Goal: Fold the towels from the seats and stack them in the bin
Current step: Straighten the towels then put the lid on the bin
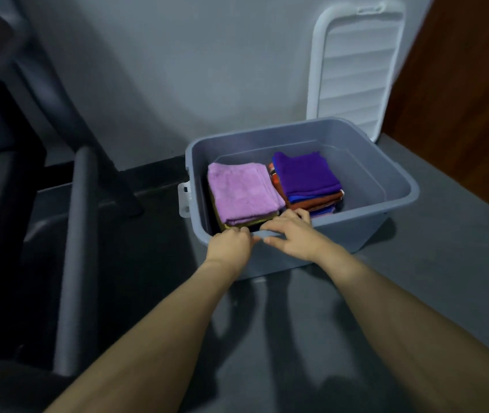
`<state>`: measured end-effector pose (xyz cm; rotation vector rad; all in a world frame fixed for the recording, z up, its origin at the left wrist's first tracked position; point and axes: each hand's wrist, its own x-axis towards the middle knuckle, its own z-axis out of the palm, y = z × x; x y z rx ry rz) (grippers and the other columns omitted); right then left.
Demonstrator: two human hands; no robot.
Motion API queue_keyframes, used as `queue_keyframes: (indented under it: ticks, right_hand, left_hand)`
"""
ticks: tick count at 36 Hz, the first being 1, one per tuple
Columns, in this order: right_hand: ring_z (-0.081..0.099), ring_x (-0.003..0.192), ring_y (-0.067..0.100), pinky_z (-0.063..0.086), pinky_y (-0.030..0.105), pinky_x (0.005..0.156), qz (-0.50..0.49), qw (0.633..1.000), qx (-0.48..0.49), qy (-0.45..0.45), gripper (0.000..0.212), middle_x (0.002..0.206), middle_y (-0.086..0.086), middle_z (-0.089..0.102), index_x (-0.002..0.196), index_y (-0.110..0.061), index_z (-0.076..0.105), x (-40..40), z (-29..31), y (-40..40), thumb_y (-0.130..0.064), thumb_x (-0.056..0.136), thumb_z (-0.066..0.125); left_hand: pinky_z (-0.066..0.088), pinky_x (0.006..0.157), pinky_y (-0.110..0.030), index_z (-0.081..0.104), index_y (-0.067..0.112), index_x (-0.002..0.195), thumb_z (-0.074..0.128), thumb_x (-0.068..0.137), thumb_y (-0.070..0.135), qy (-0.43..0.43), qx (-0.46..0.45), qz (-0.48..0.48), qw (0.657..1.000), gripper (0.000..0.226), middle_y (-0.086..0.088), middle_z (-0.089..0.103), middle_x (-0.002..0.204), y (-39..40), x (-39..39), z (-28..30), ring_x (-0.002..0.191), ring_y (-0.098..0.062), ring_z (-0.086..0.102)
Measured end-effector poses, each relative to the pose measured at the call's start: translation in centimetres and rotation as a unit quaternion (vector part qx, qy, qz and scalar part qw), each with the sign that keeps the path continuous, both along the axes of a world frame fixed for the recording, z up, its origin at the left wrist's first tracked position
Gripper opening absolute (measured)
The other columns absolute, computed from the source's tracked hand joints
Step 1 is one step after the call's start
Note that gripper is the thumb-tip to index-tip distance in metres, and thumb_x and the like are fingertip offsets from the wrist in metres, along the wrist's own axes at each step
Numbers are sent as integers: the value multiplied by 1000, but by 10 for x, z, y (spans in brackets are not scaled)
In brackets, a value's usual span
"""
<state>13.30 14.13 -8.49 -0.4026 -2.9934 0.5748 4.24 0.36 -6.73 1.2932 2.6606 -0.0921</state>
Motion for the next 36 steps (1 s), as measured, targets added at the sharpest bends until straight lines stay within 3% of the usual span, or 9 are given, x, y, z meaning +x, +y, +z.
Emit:
queue_keyframes:
  ticks: [5,8,11,14,19,25,29,32,36]
  right_hand:
    - [38,119,12,10,28,100,46,999,12,-12,31,116,-9,59,126,-26,57,-17,2,22,-33,97,50]
    - [40,119,14,11,29,103,67,996,58,-15,33,117,-6,58,126,-21,55,-19,-2,30,-34,99,44]
    - [43,115,20,12,31,103,80,992,100,-1,41,108,-1,56,116,-18,55,-19,-8,34,-44,97,31]
    - [43,114,24,8,38,103,53,989,136,-5,66,112,-1,53,118,-24,54,-15,-8,34,-59,84,8]
    - [29,127,25,-5,54,113,-32,994,74,-72,43,126,-2,43,127,-36,46,-9,-4,30,-60,94,32]
    - [22,138,21,-13,51,113,-48,993,24,-107,40,140,-3,37,135,-31,38,-10,4,29,-46,99,32]
    - [-6,146,20,-18,57,109,-128,987,24,-98,46,158,-5,11,140,-35,34,3,-4,30,-53,98,31]
    - [-19,145,24,-20,61,105,-116,988,-9,-104,41,159,-8,4,136,-39,36,0,-7,32,-52,98,31]
    - [-19,144,25,-23,62,103,-95,990,-2,-107,38,156,-9,10,133,-39,38,-17,-5,44,-52,98,31]
  left_hand:
    - [42,90,-38,47,7,127,33,103,25,-17,-20,55,998,33,-11,56,125,17,-8,-5,114,-31,55]
    - [24,108,-42,44,9,127,27,103,30,-29,-12,80,996,36,-13,52,128,21,-8,-13,120,-31,47]
    - [11,114,-42,44,11,125,22,104,36,-31,12,96,995,39,-12,48,131,23,-7,-16,125,-31,40]
    - [19,111,-42,42,12,123,19,104,36,-44,8,96,994,39,-13,46,131,24,-7,-13,121,-32,40]
    - [26,103,-41,41,13,123,17,103,37,-69,-11,87,994,39,-11,44,129,24,-6,-7,118,-32,41]
    - [27,103,-43,40,16,126,17,101,40,-61,-36,93,993,42,-12,42,132,28,-6,-8,119,-32,40]
    - [31,100,-44,38,13,131,20,101,48,-57,-72,82,992,50,-13,42,136,33,-3,0,124,-35,41]
    - [40,81,-38,39,13,137,23,102,40,-13,-100,45,994,47,-11,48,132,40,-7,5,119,-31,50]
    - [44,84,-40,32,25,145,30,104,24,3,-106,12,994,42,-6,45,134,47,-22,18,122,-29,49]
